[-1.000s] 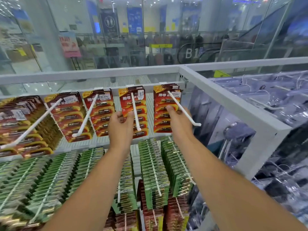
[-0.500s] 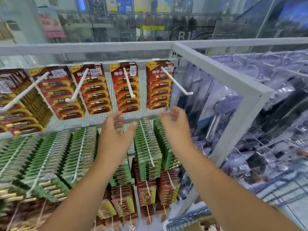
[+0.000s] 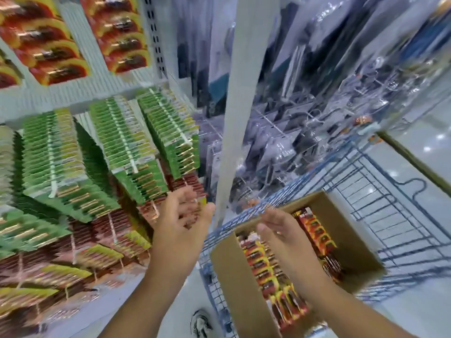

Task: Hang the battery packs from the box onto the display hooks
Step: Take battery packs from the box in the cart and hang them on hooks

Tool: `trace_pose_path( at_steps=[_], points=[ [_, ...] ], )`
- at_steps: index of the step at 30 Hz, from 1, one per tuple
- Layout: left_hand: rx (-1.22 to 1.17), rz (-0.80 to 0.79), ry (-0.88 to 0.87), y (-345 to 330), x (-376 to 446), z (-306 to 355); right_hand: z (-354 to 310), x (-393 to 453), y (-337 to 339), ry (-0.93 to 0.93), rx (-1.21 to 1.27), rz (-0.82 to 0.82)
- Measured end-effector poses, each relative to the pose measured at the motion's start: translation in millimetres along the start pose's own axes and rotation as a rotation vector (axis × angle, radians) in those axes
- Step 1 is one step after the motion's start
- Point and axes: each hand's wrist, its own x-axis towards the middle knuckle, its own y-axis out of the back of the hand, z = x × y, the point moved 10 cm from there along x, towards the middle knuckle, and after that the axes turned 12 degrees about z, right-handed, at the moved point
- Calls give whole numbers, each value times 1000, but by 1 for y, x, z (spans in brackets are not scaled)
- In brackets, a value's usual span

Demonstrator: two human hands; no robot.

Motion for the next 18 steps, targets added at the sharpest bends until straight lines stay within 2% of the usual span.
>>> trace_pose_path(
  at_steps=[5, 11, 13, 18],
  points=[
    [141, -132, 43, -105, -23, -38, 75, 26, 84, -124, -55, 114],
    [391, -215, -21, -224, -41, -92, 169, 79, 165, -244, -139, 276],
    [448, -246, 7, -258, -44, -119, 198, 99, 184, -257, -189, 319],
    [632, -296, 1, -335, -38, -183, 247, 150, 195, -245, -322, 301]
  ],
)
